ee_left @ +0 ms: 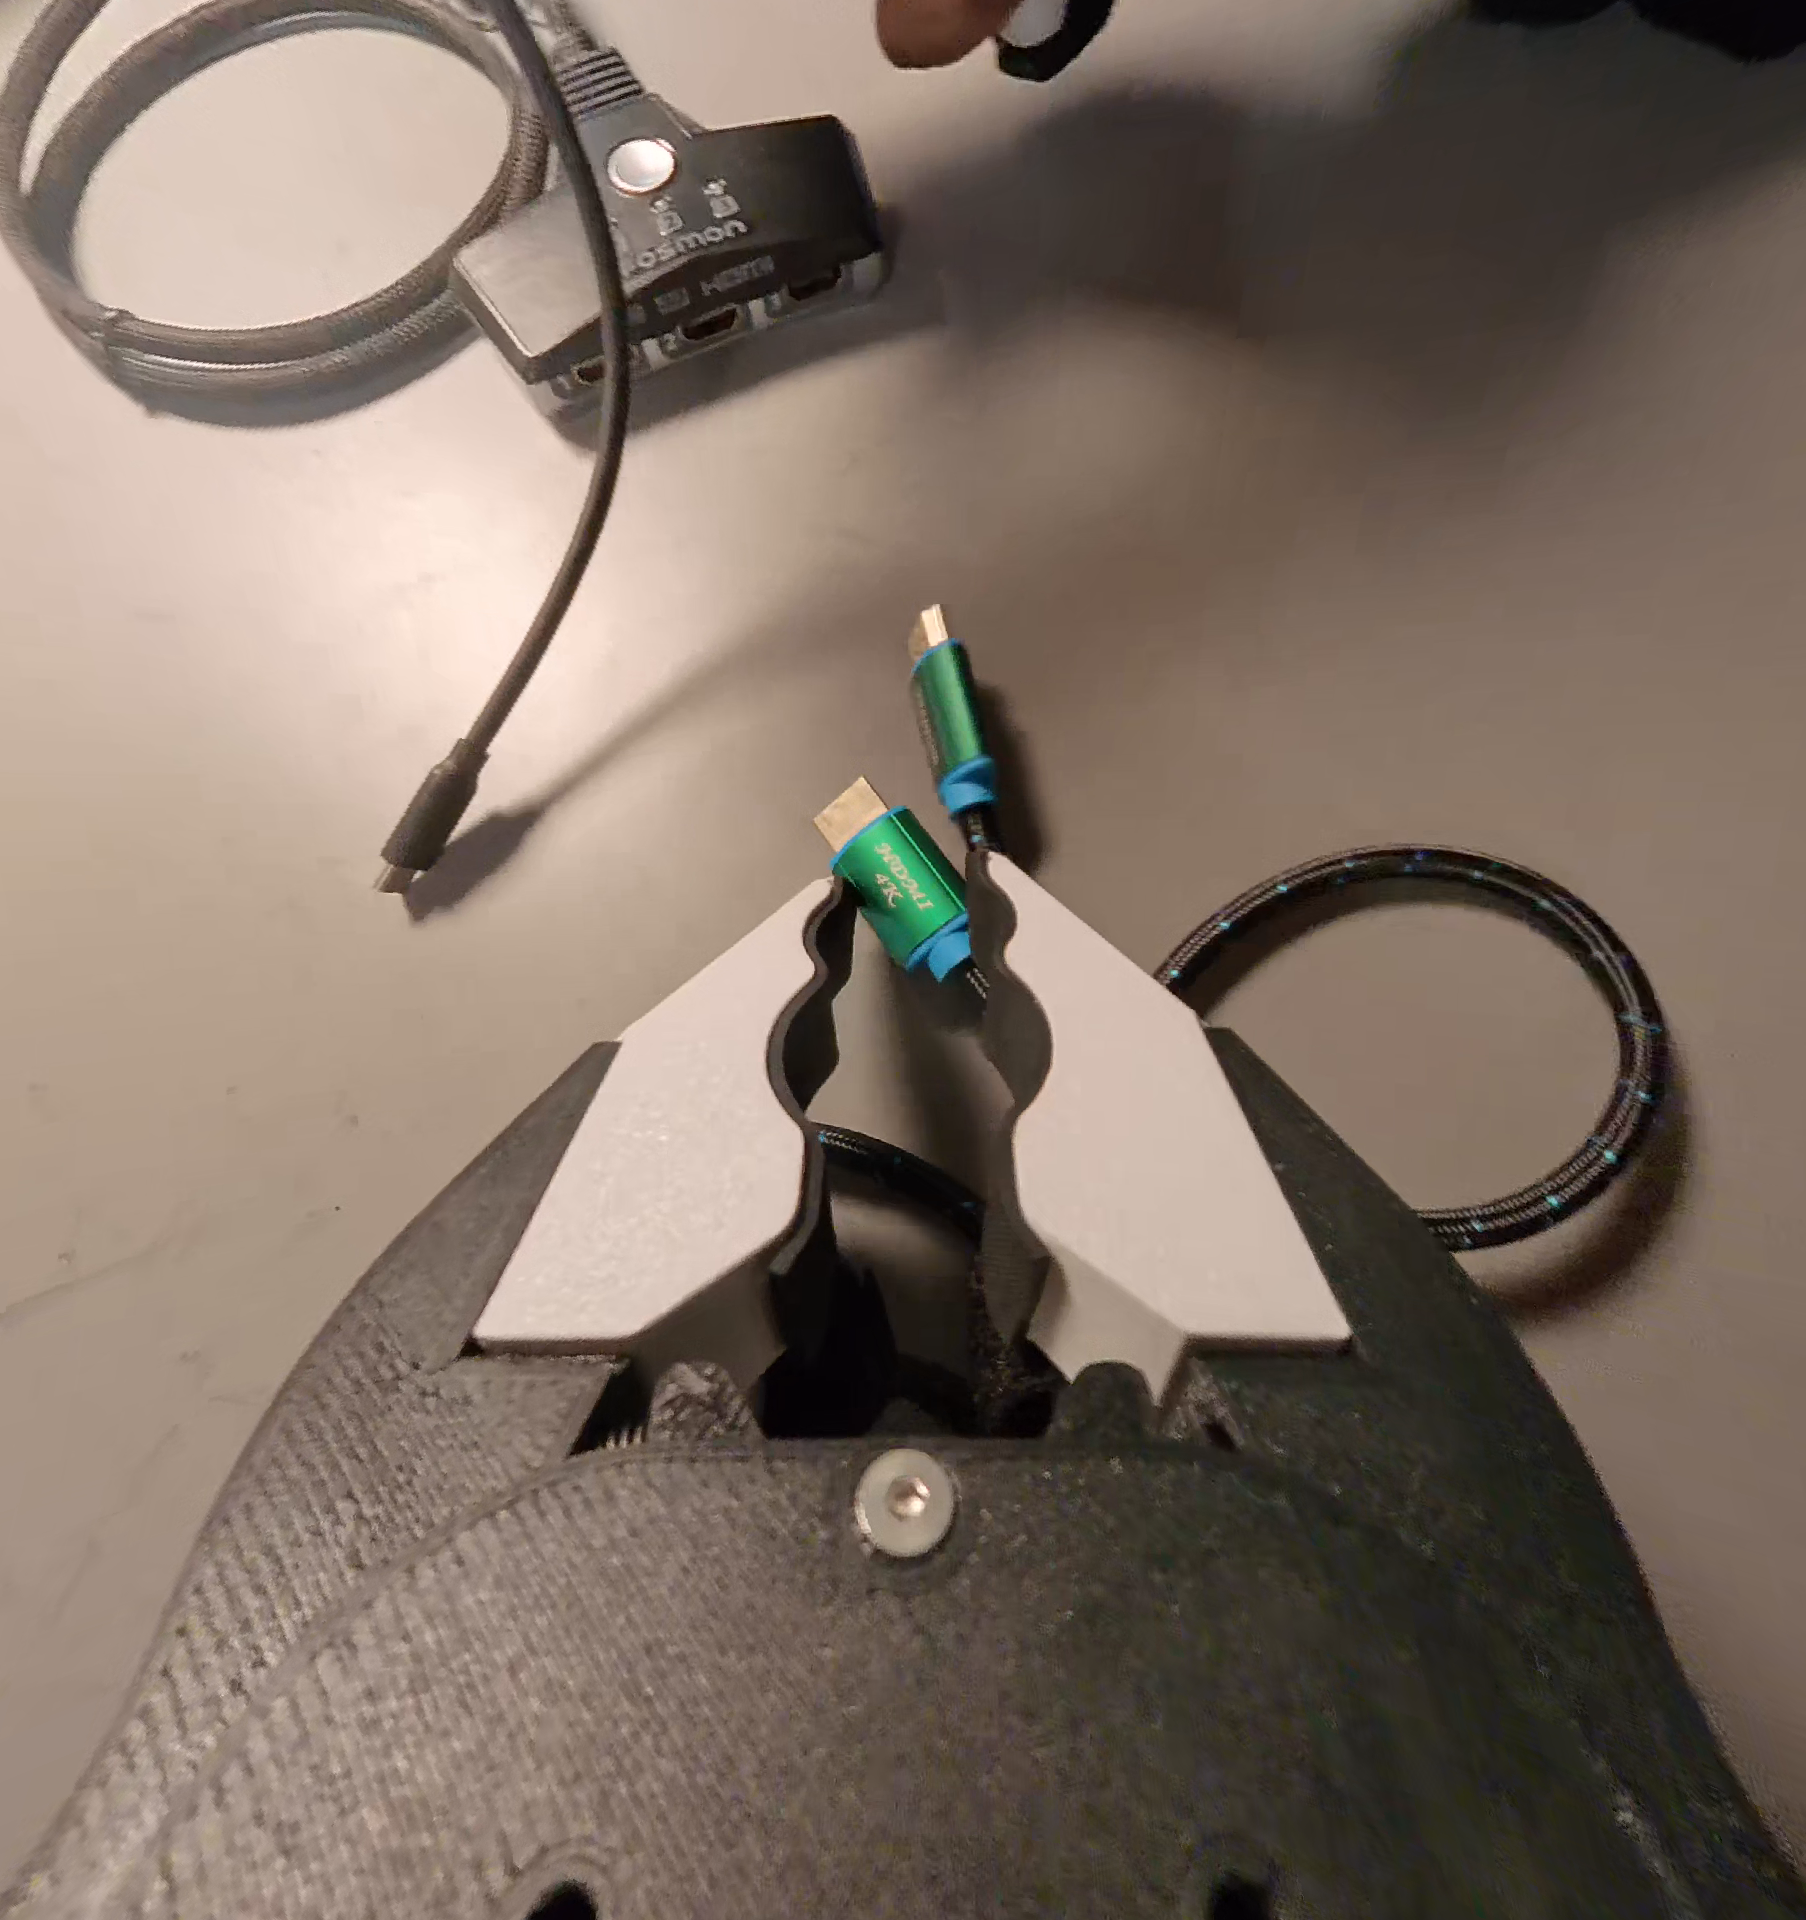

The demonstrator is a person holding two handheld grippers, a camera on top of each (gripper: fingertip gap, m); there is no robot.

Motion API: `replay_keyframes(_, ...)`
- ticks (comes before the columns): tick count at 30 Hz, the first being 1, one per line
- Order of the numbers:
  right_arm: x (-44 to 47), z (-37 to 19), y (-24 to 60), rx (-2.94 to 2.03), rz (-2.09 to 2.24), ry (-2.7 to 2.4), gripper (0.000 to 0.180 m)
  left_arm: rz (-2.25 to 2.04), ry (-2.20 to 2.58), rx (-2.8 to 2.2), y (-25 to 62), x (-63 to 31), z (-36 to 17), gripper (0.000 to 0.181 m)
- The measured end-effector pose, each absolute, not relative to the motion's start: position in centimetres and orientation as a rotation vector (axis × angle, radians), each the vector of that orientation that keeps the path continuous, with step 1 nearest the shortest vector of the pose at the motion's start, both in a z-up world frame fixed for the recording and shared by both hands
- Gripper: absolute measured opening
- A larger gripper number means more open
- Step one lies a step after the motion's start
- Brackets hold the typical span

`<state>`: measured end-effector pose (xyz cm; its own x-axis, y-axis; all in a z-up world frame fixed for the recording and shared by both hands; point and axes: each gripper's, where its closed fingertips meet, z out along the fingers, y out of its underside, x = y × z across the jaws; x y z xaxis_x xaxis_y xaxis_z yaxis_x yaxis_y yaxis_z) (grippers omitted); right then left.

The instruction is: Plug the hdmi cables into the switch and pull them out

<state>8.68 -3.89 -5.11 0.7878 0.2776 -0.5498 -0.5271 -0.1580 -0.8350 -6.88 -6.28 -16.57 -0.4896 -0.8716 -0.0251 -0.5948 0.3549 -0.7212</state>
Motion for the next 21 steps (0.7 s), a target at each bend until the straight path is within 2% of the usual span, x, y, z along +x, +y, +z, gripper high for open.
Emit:
replay_keyframes(8,8.0,-5.6,-3.8,-1.620,0.680,0.163,0.014,-0.921,2.216,-1.272,-5.7,-7.6,-15.9,0.022)
replay_keyframes(11,7.9,-5.2,-3.9,-1.601,0.677,0.154,0.014,-0.930,2.198,-1.269,-5.9,-7.3,-15.7,0.012)
replay_keyframes(21,8.2,-4.8,-3.8,-1.578,0.600,0.156,0.014,-0.981,2.114,-1.339,-6.0,-6.2,-15.4,0.024)
